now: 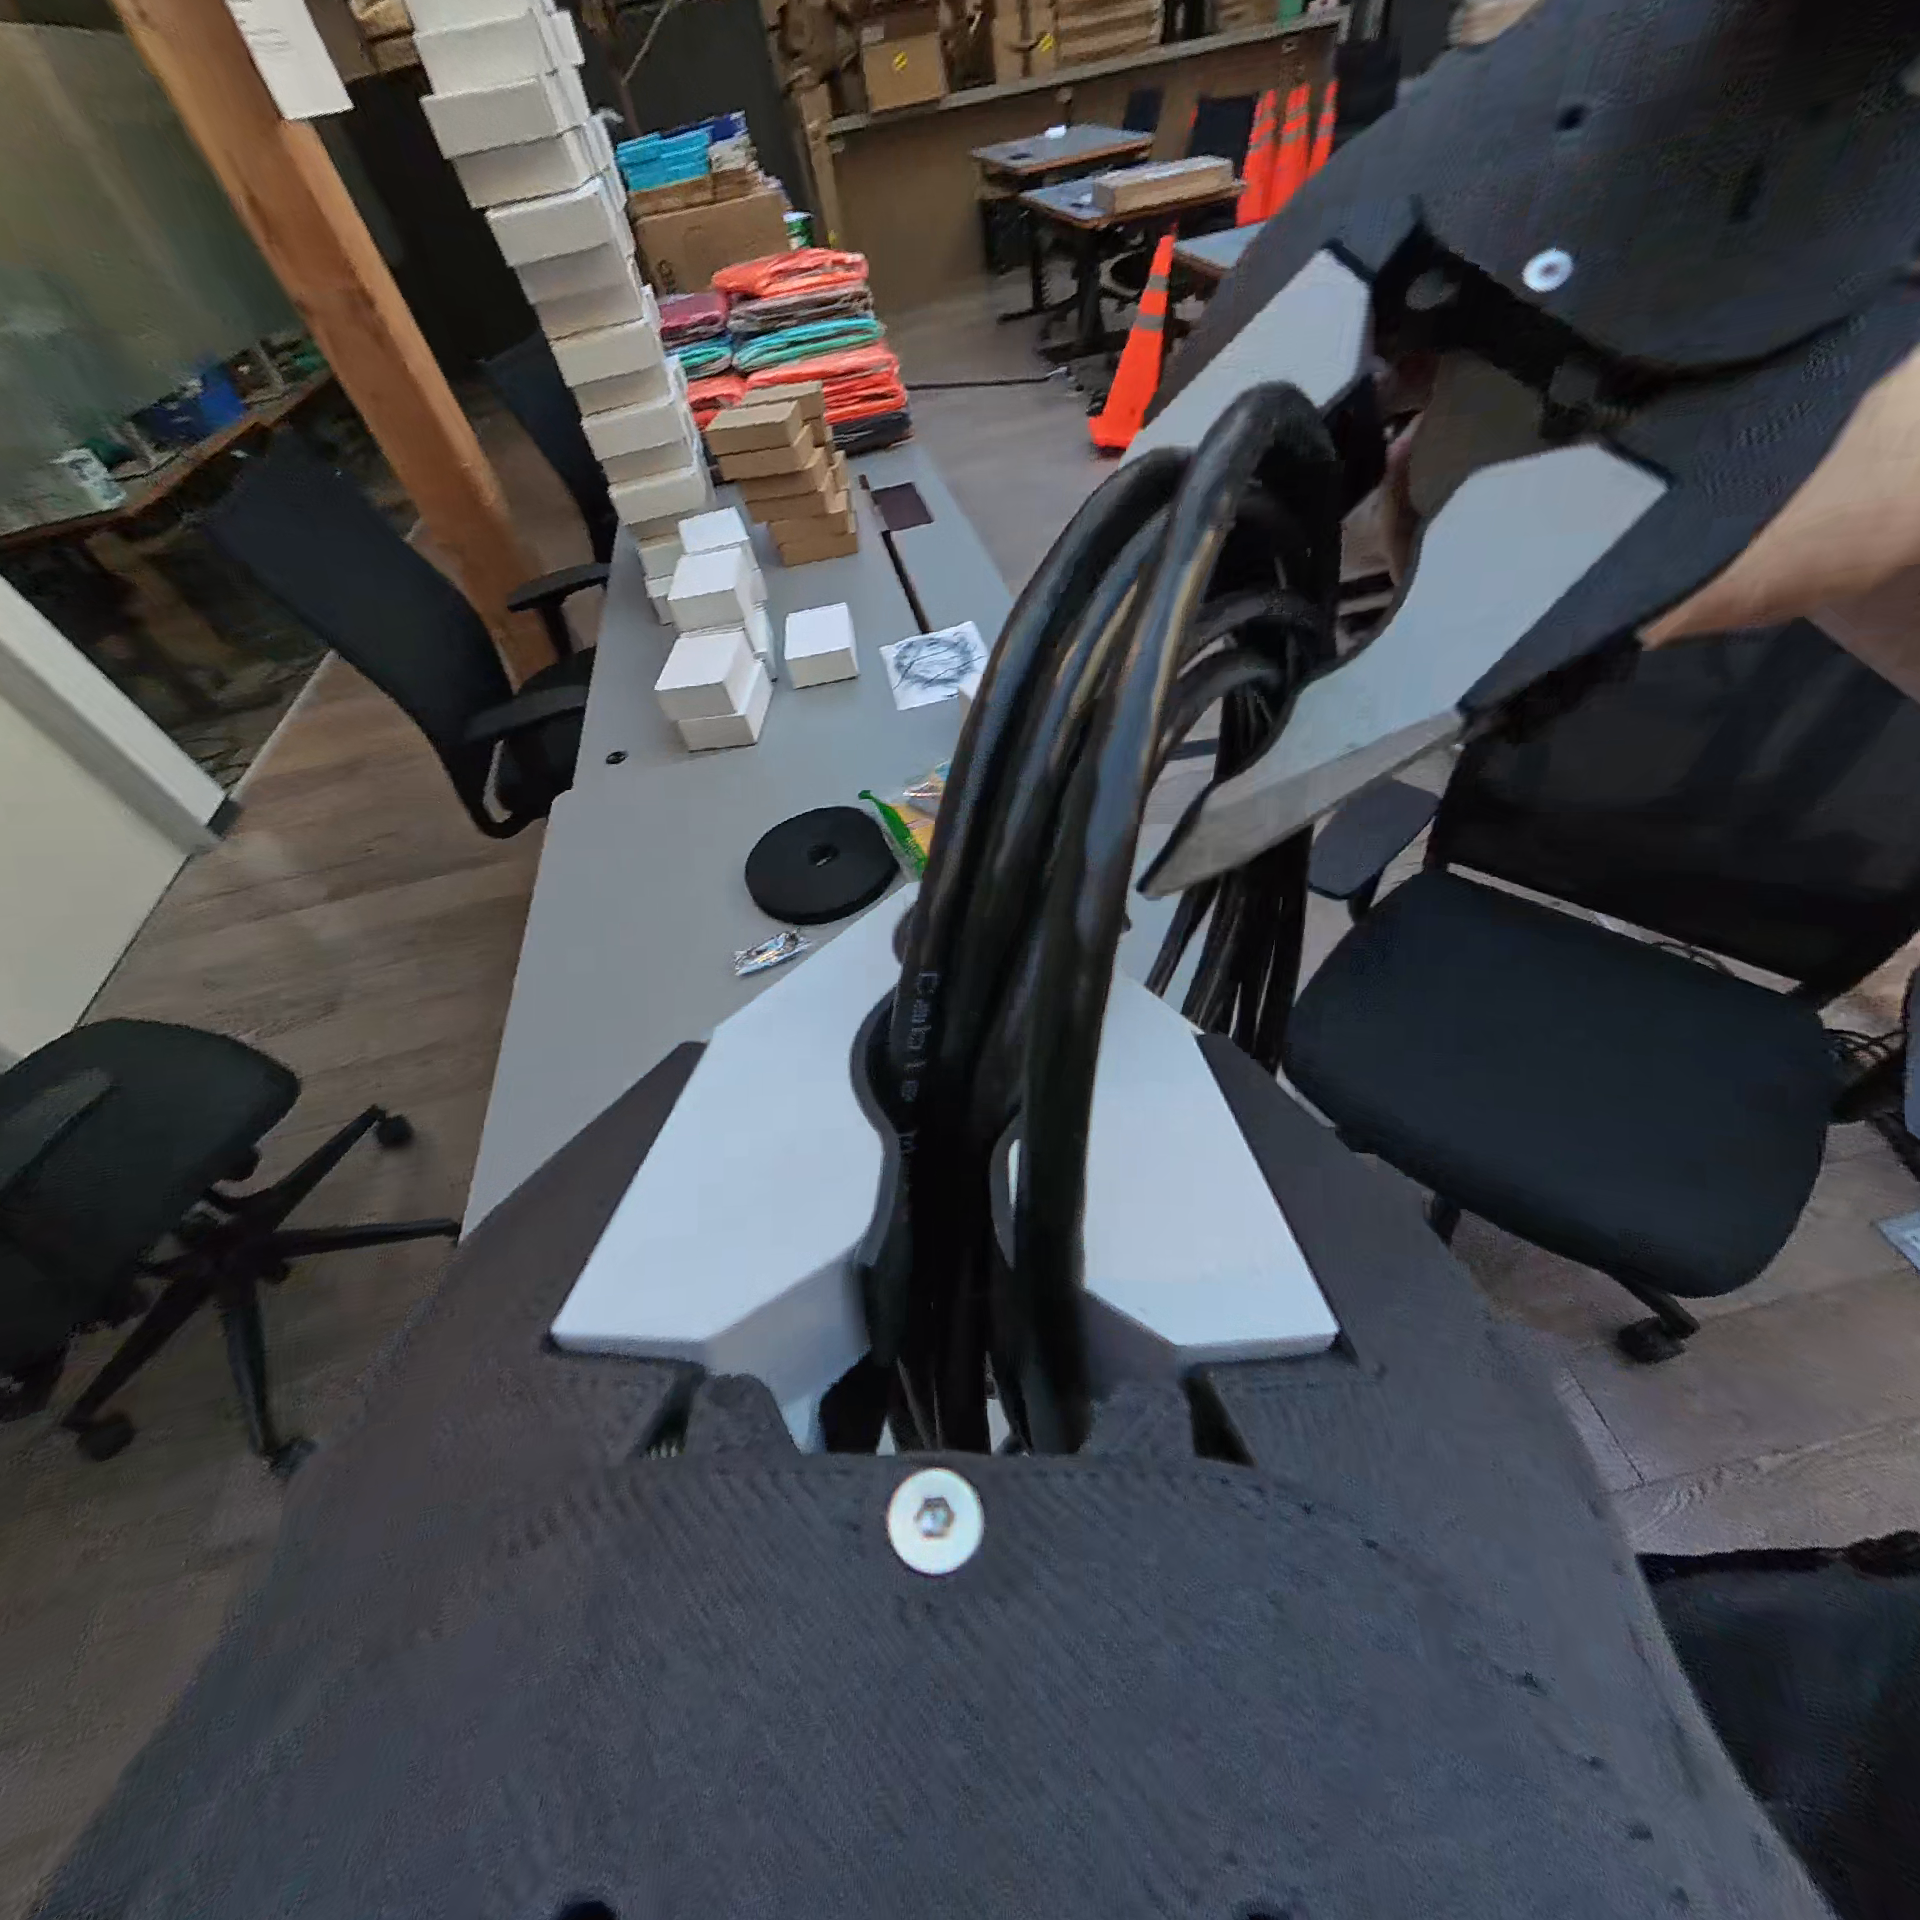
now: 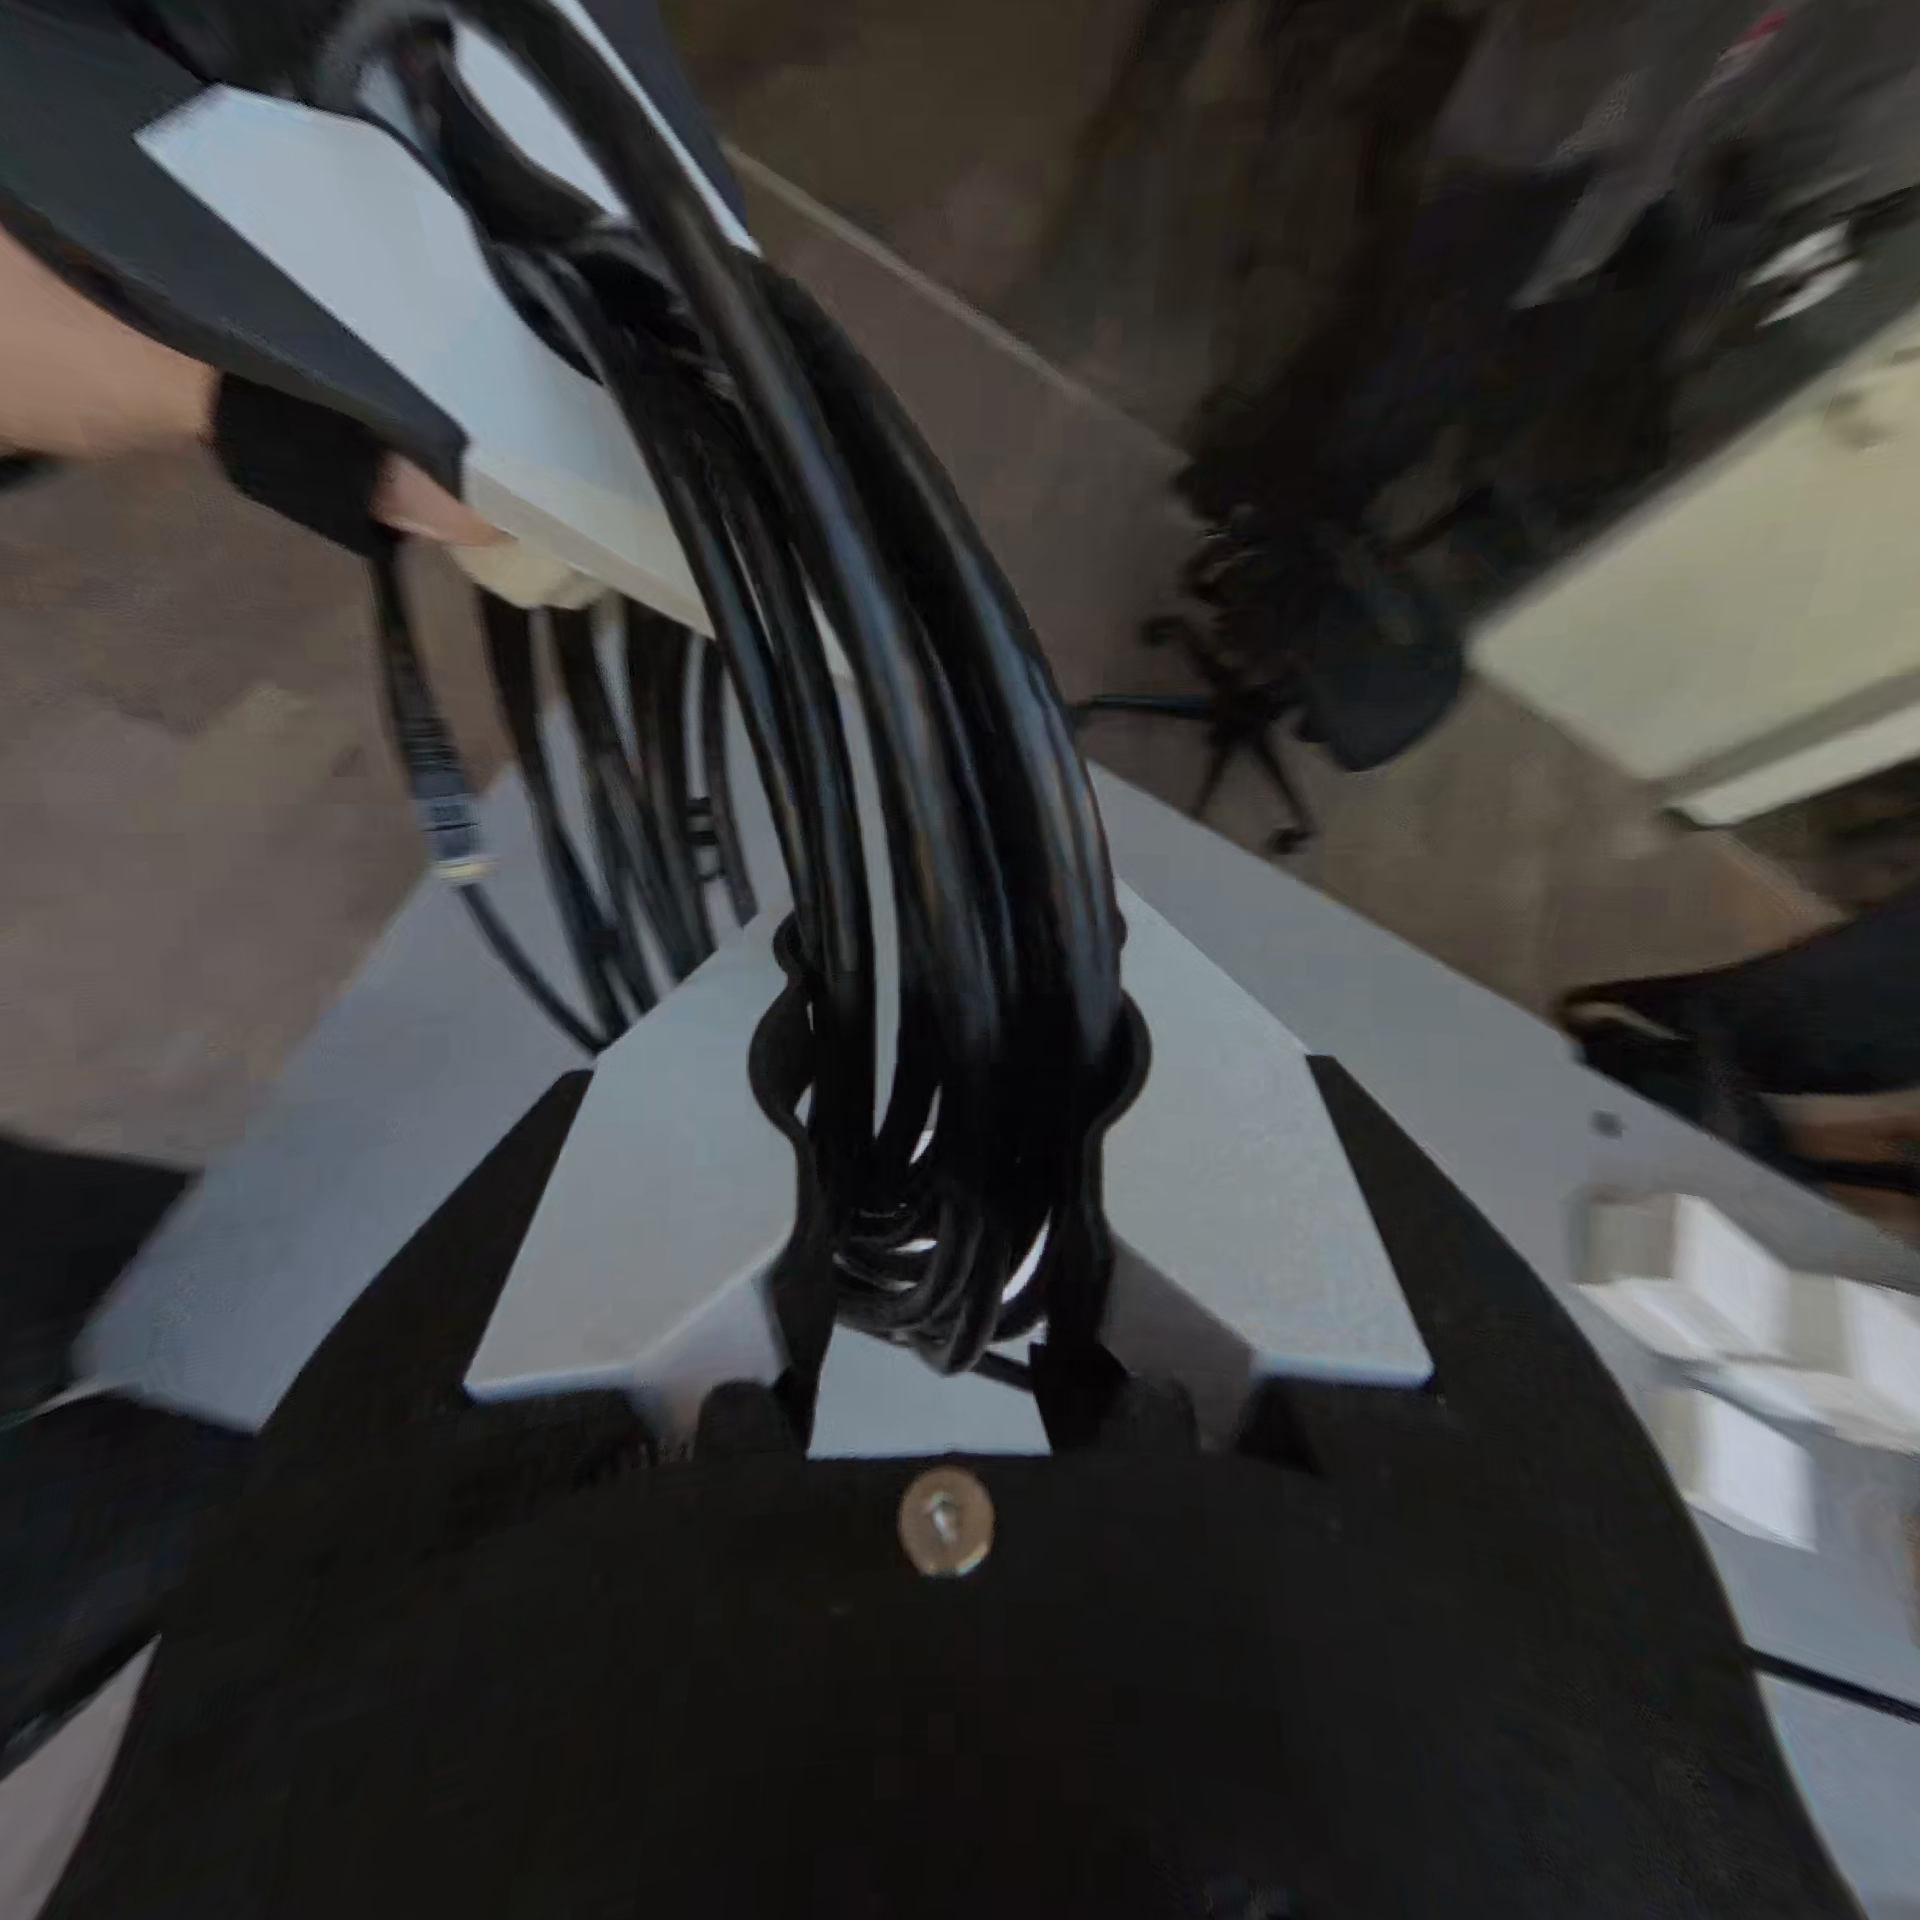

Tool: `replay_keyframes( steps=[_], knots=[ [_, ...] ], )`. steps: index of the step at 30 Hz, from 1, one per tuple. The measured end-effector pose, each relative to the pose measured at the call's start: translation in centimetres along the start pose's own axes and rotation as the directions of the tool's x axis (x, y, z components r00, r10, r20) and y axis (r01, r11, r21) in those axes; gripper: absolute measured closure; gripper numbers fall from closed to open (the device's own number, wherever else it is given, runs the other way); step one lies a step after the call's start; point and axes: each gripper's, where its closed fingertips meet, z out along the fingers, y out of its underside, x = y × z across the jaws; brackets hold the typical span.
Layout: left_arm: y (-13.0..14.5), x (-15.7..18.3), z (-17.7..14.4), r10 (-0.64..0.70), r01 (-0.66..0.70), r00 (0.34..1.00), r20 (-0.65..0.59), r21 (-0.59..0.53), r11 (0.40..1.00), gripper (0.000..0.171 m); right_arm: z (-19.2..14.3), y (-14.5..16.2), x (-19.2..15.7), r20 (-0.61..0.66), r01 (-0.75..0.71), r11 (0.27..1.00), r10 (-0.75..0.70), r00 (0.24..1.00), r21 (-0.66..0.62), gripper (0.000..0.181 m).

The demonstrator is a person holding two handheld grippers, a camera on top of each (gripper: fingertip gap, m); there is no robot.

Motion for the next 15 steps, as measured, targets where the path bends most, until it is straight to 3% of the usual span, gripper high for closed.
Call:
replay_keyframes(
  steps=[2, 5, 7, 11, 15],
  knots=[
    [-0.7, 0.2, 0.1, 0.013, -0.011, 0.999, 0.051, -0.033, 0.999, 0.168, -0.8, -0.2, 2.2, -0.257, 0.073, 0.997, -0.064, 0.964, 0.025, 0.14],
    [-2.2, 0.4, 0.2, 0.023, -0.016, 0.993, 0.115, -0.061, 0.998, 0.168, -2.3, -1.0, 5.0, -0.47, 0.058, 0.997, -0.032, 0.882, 0.043, 0.143],
    [-4.0, 0.1, -0.1, 0.041, -0.034, 0.982, 0.183, -0.043, 0.998, 0.167, -3.4, -2.2, 6.5, -0.534, 0.073, 0.997, -0.045, 0.844, 0.03, 0.145],
    [-8.1, -1.1, -1.8, 0.033, -0.06, 0.952, 0.304, 0.079, 0.995, 0.155, -6.8, -7.6, 8.7, -0.615, 0.196, 0.981, -0.156, 0.773, -0.002, 0.155],
    [-11.3, -1.0, -3.1, -0.052, -0.011, 0.968, 0.247, 0.246, 0.969, 0.143, -10.2, -14.2, 10.2, -0.72, 0.355, 0.929, -0.316, 0.618, -0.103, 0.161]
  ],
)
